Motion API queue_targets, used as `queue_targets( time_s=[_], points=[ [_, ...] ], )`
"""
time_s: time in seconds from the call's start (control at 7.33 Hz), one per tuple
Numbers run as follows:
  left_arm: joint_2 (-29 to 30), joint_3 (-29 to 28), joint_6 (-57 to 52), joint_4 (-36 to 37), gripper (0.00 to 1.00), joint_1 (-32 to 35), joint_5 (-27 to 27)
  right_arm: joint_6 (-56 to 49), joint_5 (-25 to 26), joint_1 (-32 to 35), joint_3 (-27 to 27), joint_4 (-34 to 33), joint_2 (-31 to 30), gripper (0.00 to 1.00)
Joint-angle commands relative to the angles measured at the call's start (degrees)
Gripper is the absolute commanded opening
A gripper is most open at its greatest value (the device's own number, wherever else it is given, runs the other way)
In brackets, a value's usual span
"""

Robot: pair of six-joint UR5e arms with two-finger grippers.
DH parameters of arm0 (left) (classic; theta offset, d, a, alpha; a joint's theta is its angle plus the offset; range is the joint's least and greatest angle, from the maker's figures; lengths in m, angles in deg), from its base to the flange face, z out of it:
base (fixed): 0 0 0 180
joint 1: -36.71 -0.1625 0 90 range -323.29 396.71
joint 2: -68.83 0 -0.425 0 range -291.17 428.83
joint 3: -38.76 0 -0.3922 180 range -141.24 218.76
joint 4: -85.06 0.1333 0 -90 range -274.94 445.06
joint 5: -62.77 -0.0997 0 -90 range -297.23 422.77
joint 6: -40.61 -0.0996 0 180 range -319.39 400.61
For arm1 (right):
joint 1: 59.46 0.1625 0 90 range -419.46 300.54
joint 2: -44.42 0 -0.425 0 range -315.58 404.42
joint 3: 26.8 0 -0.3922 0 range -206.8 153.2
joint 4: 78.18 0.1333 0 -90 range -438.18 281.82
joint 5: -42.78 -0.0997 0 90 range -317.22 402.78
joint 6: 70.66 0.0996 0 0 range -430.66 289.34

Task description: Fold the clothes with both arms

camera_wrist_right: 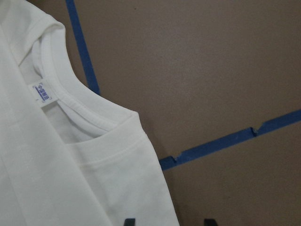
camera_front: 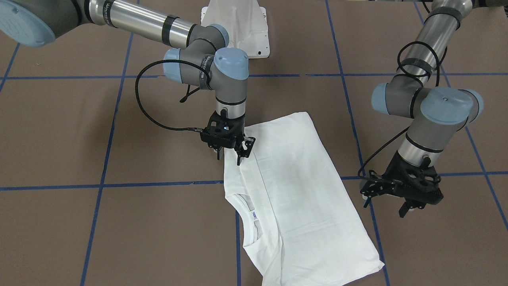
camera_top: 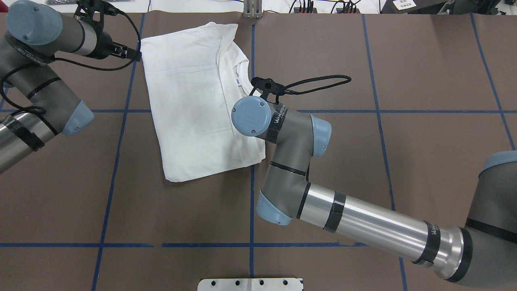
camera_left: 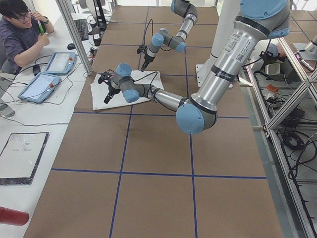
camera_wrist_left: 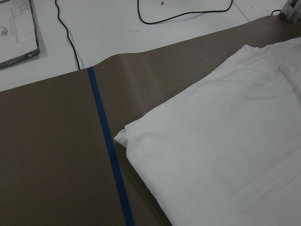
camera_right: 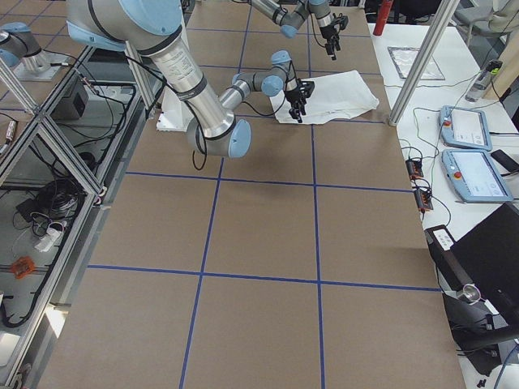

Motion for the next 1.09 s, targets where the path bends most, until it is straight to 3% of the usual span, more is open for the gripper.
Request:
queue_targets(
  time_s=[0.0,0.95],
  points=[
    [-0.03,0.0,-0.05,0.0,1.0,0.0,0.0,-1.32,1.26,-0.67,-0.71,0.01,0.02,0.38],
    [-0.11,0.0,-0.05,0.0,1.0,0.0,0.0,-2.2,2.93,-1.81,-1.06,-0.08,-0.07,0.35]
  ],
)
